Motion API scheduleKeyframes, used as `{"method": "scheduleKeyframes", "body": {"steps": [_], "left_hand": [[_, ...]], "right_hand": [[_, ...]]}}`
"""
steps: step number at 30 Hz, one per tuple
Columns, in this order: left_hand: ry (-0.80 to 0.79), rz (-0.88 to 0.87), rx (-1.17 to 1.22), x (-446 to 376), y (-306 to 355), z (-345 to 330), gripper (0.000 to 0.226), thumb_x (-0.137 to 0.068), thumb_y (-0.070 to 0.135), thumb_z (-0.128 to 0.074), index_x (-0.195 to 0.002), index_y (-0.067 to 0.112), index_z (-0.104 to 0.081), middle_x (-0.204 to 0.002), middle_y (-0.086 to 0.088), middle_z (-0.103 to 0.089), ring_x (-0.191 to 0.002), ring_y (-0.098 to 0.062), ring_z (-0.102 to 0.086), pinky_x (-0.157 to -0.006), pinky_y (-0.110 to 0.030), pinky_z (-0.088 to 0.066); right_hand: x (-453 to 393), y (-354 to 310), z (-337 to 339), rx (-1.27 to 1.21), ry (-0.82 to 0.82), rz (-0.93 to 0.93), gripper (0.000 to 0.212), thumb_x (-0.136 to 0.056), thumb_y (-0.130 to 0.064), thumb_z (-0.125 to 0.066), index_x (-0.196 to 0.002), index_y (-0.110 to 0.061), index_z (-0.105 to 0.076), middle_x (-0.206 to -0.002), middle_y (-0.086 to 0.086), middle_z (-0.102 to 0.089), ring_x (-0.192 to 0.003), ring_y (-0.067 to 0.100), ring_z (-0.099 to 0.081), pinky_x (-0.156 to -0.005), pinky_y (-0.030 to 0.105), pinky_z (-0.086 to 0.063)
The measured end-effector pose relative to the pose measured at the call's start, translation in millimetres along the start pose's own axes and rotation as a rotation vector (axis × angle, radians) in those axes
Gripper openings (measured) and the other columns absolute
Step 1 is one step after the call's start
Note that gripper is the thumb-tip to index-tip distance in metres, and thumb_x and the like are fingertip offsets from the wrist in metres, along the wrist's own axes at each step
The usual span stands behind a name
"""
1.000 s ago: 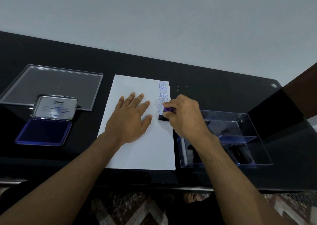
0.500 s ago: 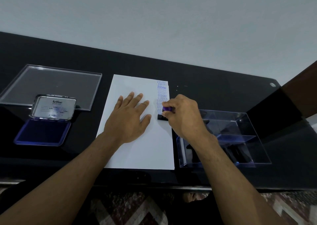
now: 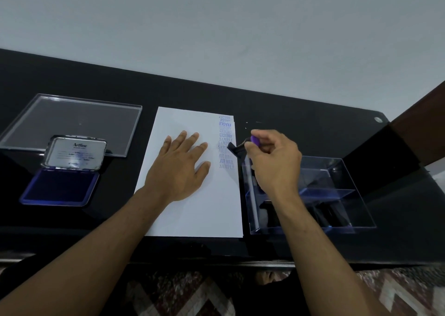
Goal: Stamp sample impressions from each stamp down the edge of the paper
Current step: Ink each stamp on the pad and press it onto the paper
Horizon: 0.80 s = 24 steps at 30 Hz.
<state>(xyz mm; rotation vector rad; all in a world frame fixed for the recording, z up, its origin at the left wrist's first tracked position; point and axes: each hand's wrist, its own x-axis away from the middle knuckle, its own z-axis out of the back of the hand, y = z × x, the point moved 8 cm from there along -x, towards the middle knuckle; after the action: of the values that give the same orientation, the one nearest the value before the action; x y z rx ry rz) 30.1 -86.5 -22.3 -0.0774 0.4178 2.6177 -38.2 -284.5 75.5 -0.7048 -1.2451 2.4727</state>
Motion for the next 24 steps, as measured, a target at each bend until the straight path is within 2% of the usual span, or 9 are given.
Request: {"method": "scheduleKeyframes", "body": {"steps": [5,10,14,24], "left_hand": [[0.001,0.003,-0.013,1,0,-1,0.078,-0.093,0.068,-0.009,-0.155,0.030,-0.035,-0.167,0.002,-0.019,-0.156,-0.022,-0.008,-0.126,-0.049,-0.008],[0.006,-0.004,-0.005,1,1,0,0.078,-0.092,0.067,-0.010,-0.154,0.029,-0.037,-0.166,0.001,-0.022,-0.156,-0.022,-0.010,-0.126,-0.049,-0.008],[0.012,-0.003,-0.007,1,1,1,0.079,-0.092,0.067,-0.009,-0.154,0.029,-0.038,-0.166,0.001,-0.023,-0.155,-0.023,-0.011,-0.126,-0.049,-0.009],[-0.004,0.003,0.000,1,1,0,0.082,-0.090,0.070,-0.005,-0.155,0.030,-0.036,-0.167,0.003,-0.020,-0.156,-0.021,-0.008,-0.126,-0.049,-0.008]], "right_hand": [[4,18,3,-0.200,0.079,-0.141,0.017,-0.082,-0.015,-0.074,-0.095,-0.026,-0.073,-0.082,-0.007,-0.071,-0.074,0.016,-0.071,-0.067,0.041,-0.061],[8,19,4,-0.268,0.115,-0.183,0.016,-0.083,-0.009,-0.072,-0.093,-0.021,-0.072,-0.081,-0.002,-0.071,-0.071,0.023,-0.070,-0.058,0.040,-0.061],[8,21,2,-0.272,0.129,-0.169,0.017,-0.083,-0.011,-0.071,-0.092,-0.025,-0.071,-0.081,-0.003,-0.071,-0.073,0.022,-0.070,-0.064,0.044,-0.061],[7,24,2,-0.279,0.153,-0.164,0.017,-0.084,-0.010,-0.071,-0.095,-0.024,-0.071,-0.083,-0.003,-0.070,-0.075,0.022,-0.070,-0.067,0.043,-0.061]]}}
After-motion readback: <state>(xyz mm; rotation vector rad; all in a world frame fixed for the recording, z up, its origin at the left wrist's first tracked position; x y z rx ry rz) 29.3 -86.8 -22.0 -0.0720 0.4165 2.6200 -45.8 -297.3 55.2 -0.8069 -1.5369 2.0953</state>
